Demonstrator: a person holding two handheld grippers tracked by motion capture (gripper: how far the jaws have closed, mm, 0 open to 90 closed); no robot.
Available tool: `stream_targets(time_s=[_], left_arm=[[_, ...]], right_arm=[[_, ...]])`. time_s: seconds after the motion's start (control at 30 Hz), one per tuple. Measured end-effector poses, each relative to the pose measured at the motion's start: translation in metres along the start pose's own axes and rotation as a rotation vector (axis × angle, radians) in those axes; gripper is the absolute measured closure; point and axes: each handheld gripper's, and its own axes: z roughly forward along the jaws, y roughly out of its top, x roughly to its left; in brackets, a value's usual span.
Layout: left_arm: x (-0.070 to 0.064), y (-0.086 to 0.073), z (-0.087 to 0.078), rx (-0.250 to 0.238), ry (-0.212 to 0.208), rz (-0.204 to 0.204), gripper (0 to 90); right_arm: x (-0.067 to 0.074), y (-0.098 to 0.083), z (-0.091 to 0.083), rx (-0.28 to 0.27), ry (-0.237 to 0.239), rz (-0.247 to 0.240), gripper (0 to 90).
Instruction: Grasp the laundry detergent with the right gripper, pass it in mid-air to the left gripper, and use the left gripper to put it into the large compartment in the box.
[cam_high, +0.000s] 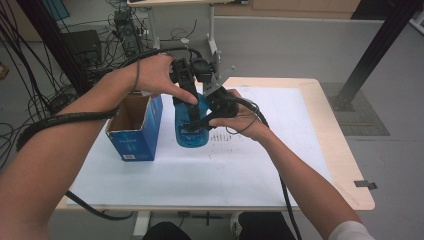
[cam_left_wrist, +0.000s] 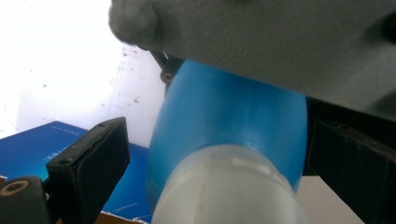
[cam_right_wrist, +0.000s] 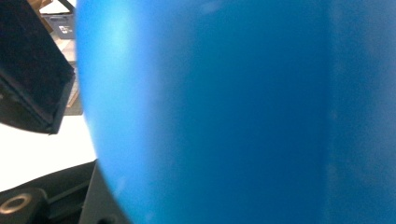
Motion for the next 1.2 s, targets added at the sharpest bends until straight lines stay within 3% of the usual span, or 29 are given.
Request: stream_targets(time_s=[1.2], left_arm=[[-0.0008,0.0044,-0.0017,-0.005,0.0,0.008,6.2]], right_arm=[[-0.0018,0.0001,-0.005,-0.003,-0.018,-0.011,43.4]])
